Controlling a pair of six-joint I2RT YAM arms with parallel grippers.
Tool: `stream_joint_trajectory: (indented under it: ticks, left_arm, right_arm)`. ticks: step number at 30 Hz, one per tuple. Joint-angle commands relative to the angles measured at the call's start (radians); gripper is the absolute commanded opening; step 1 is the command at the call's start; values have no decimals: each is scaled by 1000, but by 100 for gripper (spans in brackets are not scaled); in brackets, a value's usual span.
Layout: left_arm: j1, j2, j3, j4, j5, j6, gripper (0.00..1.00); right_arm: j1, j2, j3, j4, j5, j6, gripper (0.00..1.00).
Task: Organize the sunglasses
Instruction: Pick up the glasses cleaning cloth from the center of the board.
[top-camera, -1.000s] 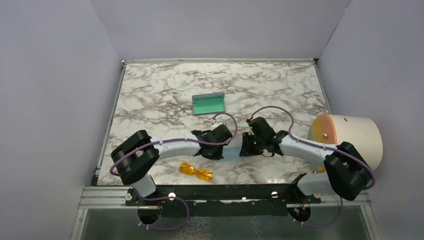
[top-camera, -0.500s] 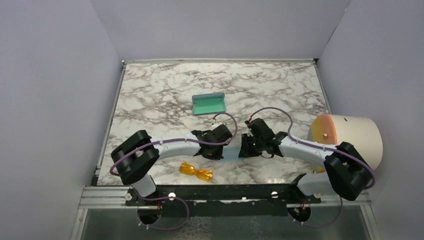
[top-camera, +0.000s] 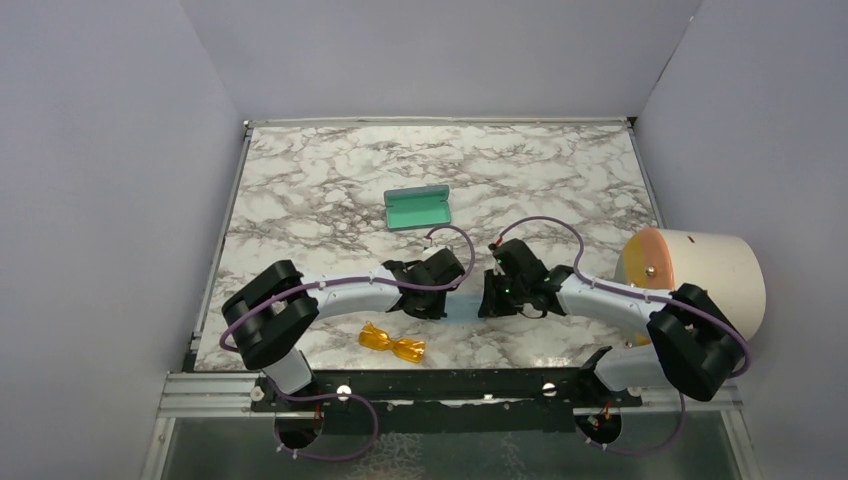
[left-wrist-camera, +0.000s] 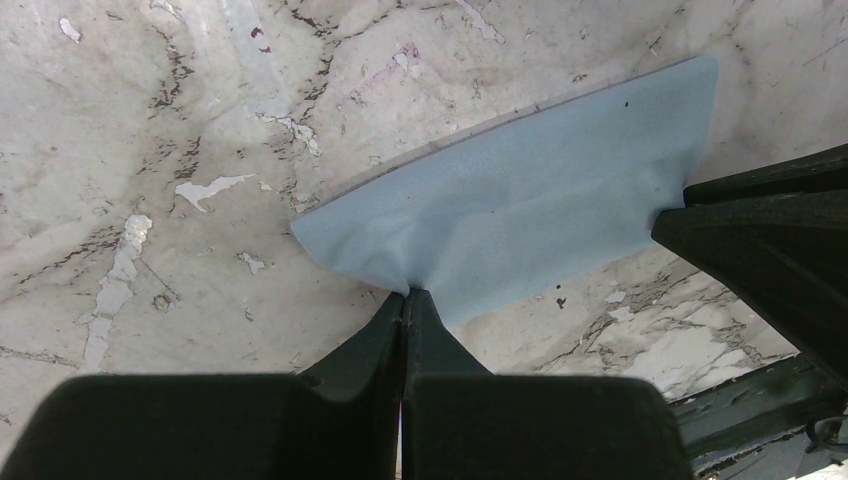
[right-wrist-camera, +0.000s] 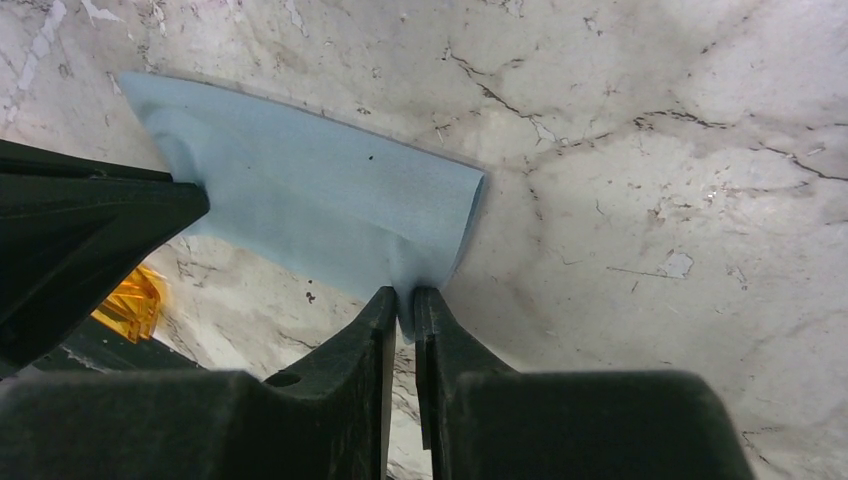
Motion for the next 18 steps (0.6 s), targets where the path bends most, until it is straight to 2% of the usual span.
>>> stream_joint_trajectory:
  ticks: [1,6,18]
  left_arm:
    - [-4,28,-20,-32,13,15,0]
    - [-4,29,-23,-33,11,17,0]
    - [-4,9,47,-84,-51,66,0]
  right_arm:
    - [9,22,-18,-29,20,4,12]
    - [9,29,-14,-28,25,4,1]
    - [9,13,71,-75,59,-17,1]
